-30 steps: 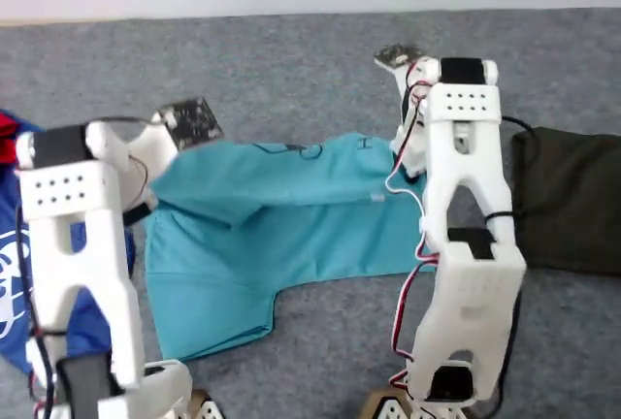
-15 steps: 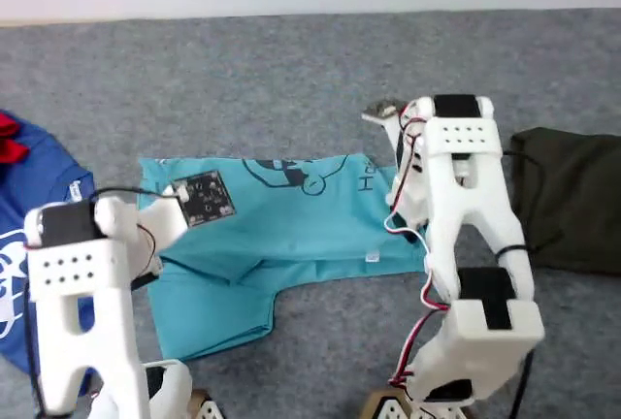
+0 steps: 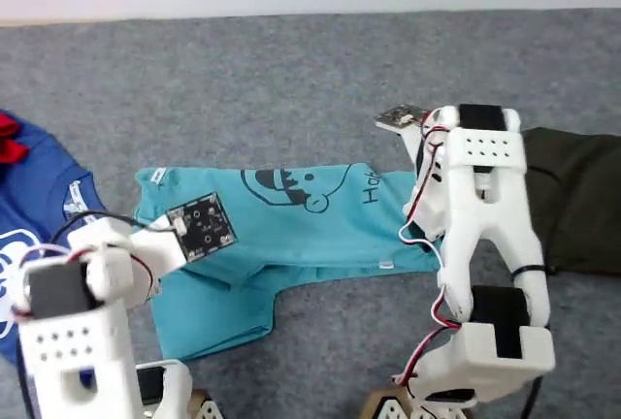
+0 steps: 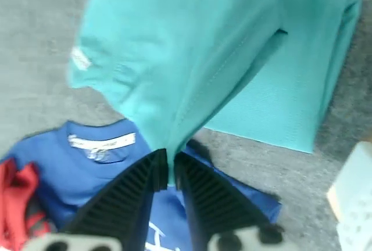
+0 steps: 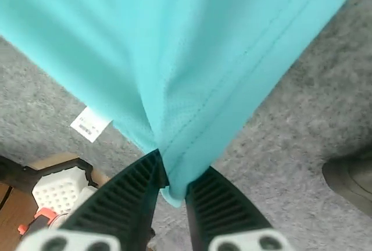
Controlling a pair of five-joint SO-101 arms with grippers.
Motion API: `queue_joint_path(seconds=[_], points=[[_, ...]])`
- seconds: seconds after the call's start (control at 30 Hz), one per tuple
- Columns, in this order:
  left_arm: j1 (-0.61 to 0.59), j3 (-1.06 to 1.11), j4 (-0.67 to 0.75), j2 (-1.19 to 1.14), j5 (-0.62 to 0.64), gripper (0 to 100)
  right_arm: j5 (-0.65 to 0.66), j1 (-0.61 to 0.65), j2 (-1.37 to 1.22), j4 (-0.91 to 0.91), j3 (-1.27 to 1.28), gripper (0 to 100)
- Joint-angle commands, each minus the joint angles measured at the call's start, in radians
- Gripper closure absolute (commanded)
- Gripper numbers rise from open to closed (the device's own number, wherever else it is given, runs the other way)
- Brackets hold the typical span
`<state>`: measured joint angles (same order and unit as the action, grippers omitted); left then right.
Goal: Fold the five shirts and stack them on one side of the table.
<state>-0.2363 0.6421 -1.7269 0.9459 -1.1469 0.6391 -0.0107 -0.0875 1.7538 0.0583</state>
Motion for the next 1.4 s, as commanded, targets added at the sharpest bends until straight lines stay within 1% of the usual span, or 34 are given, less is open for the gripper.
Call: queue_joint_path(seconds=[0.0,0.13,0.27,0.37,0.53,0.63,0.7,0.9,1.03,1.17,1.27,1.37], points=[[-0.003,0.025,-0.031,0.092,-0.011,100,0.012,-0.013,0.047,0.038,-0.002,98.7],[-0.011,0.136,-0.031,0.15,-0.041,100,0.012,0.001,0.047,0.035,0.037,98.7],[-0.012,0.22,-0.029,0.166,-0.04,100,0.012,0.01,0.047,0.03,0.092,98.7],[-0.009,0.254,-0.026,0.164,-0.038,100,0.011,0.016,0.047,-0.013,0.129,98.7],[-0.011,0.263,-0.026,0.163,-0.035,100,0.008,0.044,0.047,-0.096,0.199,98.7],[-0.006,0.278,-0.025,0.157,0.002,100,0.006,0.047,0.047,-0.128,0.236,98.7],[-0.006,0.291,-0.025,0.126,0.003,100,0.006,0.047,0.047,-0.143,0.264,98.7],[-0.011,0.265,-0.025,0.002,0.006,100,0.006,0.044,0.047,-0.134,0.285,98.7],[-0.003,0.265,-0.025,-0.005,0.057,100,0.006,0.041,0.047,-0.133,0.288,98.7],[-0.011,0.265,-0.025,-0.005,0.063,100,0.005,0.041,0.047,-0.133,0.288,98.7],[-0.011,0.262,-0.025,-0.005,0.106,100,0.005,0.041,0.047,-0.133,0.288,98.7],[-0.011,0.249,-0.025,-0.005,0.117,100,0.005,0.041,0.047,-0.133,0.288,98.7]])
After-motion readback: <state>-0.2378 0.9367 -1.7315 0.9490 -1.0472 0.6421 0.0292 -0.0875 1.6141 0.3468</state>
